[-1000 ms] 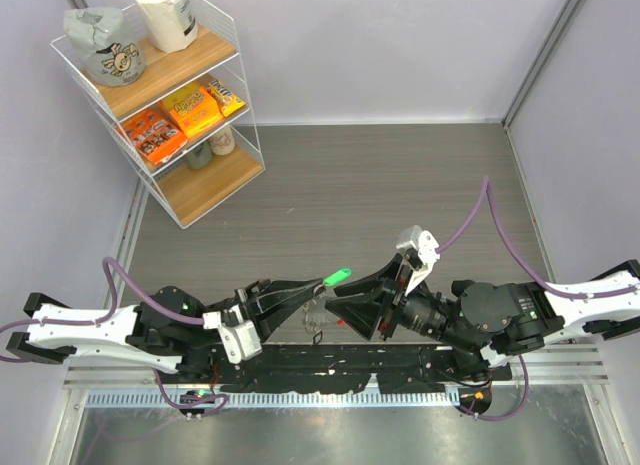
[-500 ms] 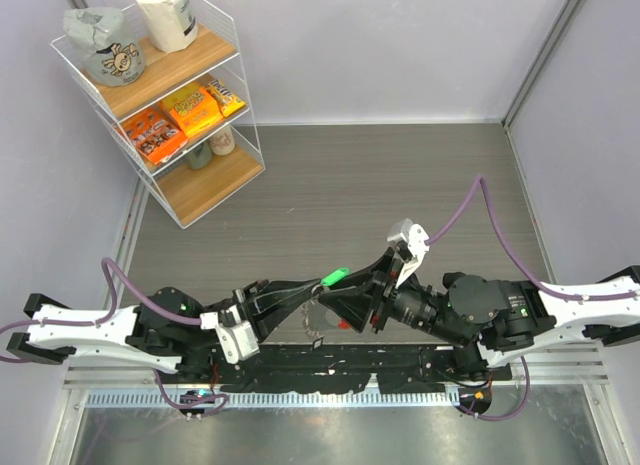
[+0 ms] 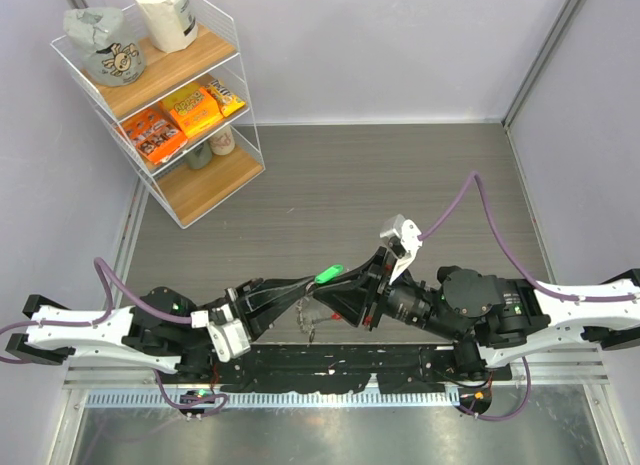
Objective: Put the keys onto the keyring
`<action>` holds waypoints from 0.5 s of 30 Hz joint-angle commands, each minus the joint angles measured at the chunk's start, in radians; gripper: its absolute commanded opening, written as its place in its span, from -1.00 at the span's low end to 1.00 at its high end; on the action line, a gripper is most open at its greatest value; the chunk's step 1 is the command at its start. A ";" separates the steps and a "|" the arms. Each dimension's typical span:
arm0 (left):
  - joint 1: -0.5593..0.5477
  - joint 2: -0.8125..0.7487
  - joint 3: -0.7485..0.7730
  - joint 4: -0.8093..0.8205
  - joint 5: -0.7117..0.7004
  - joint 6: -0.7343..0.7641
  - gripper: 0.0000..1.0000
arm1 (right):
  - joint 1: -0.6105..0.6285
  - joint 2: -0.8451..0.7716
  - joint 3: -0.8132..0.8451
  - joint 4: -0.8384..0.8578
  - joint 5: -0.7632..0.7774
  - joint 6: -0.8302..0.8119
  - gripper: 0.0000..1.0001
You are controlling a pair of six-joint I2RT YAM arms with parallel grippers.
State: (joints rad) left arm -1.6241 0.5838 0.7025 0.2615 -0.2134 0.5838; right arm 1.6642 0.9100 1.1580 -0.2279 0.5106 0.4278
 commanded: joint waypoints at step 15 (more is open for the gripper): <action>-0.006 0.031 -0.021 0.116 -0.018 0.004 -1.00 | -0.001 -0.025 -0.027 0.140 -0.031 -0.058 -0.89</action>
State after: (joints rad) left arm -1.6241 0.5911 0.6899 0.3149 -0.2340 0.5861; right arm 1.6630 0.9024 1.1481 -0.1707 0.4767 0.3832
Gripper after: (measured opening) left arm 0.036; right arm 0.068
